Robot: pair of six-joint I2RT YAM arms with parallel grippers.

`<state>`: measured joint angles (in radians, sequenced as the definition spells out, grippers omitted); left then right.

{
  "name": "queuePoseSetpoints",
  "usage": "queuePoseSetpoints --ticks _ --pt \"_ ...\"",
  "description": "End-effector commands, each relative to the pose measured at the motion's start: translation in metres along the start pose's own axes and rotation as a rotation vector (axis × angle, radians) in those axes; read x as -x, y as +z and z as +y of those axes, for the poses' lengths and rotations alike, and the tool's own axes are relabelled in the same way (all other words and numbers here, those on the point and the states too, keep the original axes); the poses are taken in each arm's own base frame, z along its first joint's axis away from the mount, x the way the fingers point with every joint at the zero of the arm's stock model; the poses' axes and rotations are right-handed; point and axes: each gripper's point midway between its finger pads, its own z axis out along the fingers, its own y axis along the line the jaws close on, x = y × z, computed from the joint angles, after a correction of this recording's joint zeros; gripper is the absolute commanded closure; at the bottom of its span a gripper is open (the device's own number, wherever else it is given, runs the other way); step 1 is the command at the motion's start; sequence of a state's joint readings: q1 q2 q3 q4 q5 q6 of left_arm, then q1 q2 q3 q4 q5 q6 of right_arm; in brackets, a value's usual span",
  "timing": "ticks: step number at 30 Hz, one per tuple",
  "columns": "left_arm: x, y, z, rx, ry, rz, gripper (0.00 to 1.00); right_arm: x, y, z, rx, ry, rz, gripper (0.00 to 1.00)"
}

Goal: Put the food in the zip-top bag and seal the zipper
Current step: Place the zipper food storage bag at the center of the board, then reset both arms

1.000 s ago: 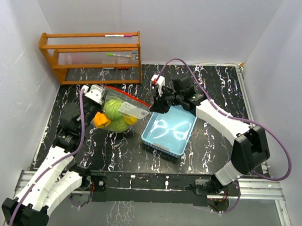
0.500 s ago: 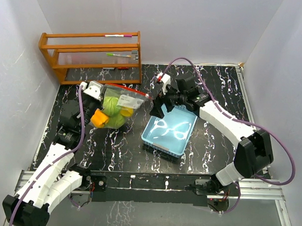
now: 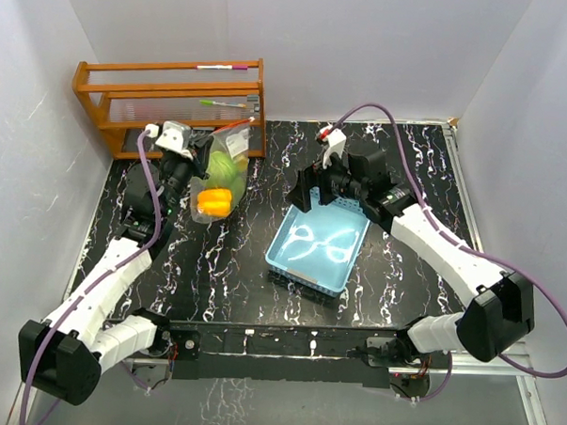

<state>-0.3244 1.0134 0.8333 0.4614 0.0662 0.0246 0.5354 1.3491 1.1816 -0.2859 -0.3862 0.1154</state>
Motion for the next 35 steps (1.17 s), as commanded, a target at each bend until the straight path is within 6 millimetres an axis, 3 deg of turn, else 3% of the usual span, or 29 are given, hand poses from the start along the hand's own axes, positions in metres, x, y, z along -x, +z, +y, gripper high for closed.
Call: queuePoseSetpoints --ticks 1,4,5,6,9,10,21,27,35 --pt "0.045 -0.009 -0.020 -0.088 -0.174 -0.240 1.00 -0.006 -0.002 -0.009 -0.066 0.087 -0.030 0.02" --pt "0.005 -0.017 -0.025 -0.089 -0.307 -0.164 1.00 -0.019 0.000 -0.014 -0.095 0.145 -0.010 0.02" --pt "-0.009 -0.020 -0.027 -0.086 -0.339 -0.120 0.95 -0.021 0.000 -0.015 -0.107 0.164 -0.006 0.02" --pt "-0.027 -0.023 -0.029 -0.083 -0.362 -0.058 0.84 -0.023 0.000 -0.017 -0.123 0.182 -0.004 0.02" --pt "-0.048 -0.034 -0.037 -0.106 -0.371 0.029 0.20 -0.027 -0.002 -0.024 -0.169 0.217 0.001 0.02" --pt "-0.051 -0.037 -0.038 -0.113 -0.358 0.046 0.05 -0.027 -0.003 -0.025 -0.180 0.227 -0.001 0.02" --pt "-0.036 -0.054 -0.014 0.059 -0.326 0.298 0.03 -0.029 -0.016 -0.033 -0.264 0.298 -0.056 0.02" --pt "-0.014 -0.059 -0.009 0.064 -0.291 0.253 0.03 -0.036 -0.018 -0.036 -0.281 0.299 -0.047 0.02" --pt "-0.023 -0.059 -0.014 0.047 -0.303 0.292 0.03 -0.033 -0.021 -0.039 -0.297 0.271 -0.044 0.02"
